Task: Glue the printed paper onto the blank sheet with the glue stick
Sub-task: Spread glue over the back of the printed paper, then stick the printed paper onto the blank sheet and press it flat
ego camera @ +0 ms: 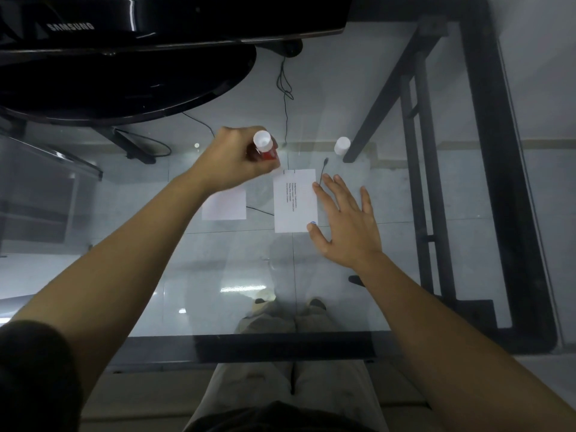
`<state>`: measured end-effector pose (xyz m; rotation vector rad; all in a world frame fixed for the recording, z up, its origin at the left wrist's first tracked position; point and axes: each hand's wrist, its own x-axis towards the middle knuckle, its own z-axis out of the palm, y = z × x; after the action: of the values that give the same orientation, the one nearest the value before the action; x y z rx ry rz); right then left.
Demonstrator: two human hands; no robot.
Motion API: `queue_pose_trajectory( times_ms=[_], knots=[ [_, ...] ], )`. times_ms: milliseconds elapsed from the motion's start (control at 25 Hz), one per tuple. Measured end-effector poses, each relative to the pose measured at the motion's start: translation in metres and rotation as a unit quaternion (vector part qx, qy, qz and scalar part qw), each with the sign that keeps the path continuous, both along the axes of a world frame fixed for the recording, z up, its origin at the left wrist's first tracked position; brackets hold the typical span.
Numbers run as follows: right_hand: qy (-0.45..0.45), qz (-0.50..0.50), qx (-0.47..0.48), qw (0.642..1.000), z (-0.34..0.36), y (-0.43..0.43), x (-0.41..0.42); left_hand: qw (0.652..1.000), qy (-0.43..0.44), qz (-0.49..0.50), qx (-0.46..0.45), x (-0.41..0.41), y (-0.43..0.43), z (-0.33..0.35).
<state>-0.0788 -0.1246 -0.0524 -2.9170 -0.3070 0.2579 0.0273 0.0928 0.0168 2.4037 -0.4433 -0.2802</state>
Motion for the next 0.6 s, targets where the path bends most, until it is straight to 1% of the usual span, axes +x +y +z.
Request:
queue_pose_trajectory(
  times_ms=[40, 80, 120, 160, 200, 240, 280, 320, 360, 400, 440, 480, 560, 600],
  knots=[
    [0.000, -0.001, 0.001, 1.000, 0.000, 0.000, 0.000, 0.999, 0.022, 0.020, -0.027, 0.000, 0.001, 0.000],
    [0.000, -0.001, 0.001, 1.000, 0.000, 0.000, 0.000, 0.992, 0.065, 0.051, -0.090, -0.005, 0.002, 0.000],
    [0.000, -0.001, 0.000, 1.000, 0.000, 0.000, 0.000, 0.969, 0.126, 0.094, -0.191, -0.013, 0.002, -0.002],
    [0.000, -0.002, 0.000, 1.000, 0.000, 0.000, 0.000, 0.918, 0.195, 0.146, -0.313, -0.025, 0.001, -0.005],
    [0.000, -0.003, 0.001, 1.000, 0.001, 0.000, 0.000, 0.849, 0.250, 0.201, -0.420, -0.036, 0.000, -0.009],
    [0.001, -0.004, 0.003, 1.000, 0.001, 0.001, 0.000, 0.778, 0.293, 0.248, -0.498, -0.044, -0.002, -0.012],
    [0.002, -0.004, 0.005, 1.000, 0.001, 0.001, -0.001, 0.720, 0.325, 0.285, -0.543, -0.045, -0.004, -0.016],
    [0.002, -0.003, 0.006, 1.000, 0.001, 0.001, -0.001, 0.673, 0.353, 0.312, -0.570, -0.041, -0.006, -0.018],
    [0.002, -0.003, 0.006, 1.000, 0.001, 0.001, -0.001, 0.640, 0.377, 0.332, -0.581, -0.032, -0.008, -0.019],
    [0.002, -0.003, 0.006, 1.000, 0.001, 0.001, -0.001, 0.626, 0.397, 0.335, -0.581, -0.021, -0.012, -0.017],
    [0.001, -0.003, 0.009, 1.000, 0.002, 0.001, -0.001, 0.641, 0.405, 0.320, -0.569, -0.008, -0.017, -0.014],
    [0.000, -0.004, 0.013, 1.000, 0.002, 0.001, -0.001, 0.684, 0.396, 0.288, -0.541, 0.004, -0.023, -0.011],
    [-0.001, -0.005, 0.022, 1.000, 0.002, 0.001, -0.001, 0.804, 0.332, 0.209, -0.447, 0.022, -0.037, -0.009],
    [0.000, -0.006, 0.024, 1.000, 0.002, 0.000, -0.001, 0.856, 0.289, 0.177, -0.392, 0.028, -0.045, -0.009]
  ],
)
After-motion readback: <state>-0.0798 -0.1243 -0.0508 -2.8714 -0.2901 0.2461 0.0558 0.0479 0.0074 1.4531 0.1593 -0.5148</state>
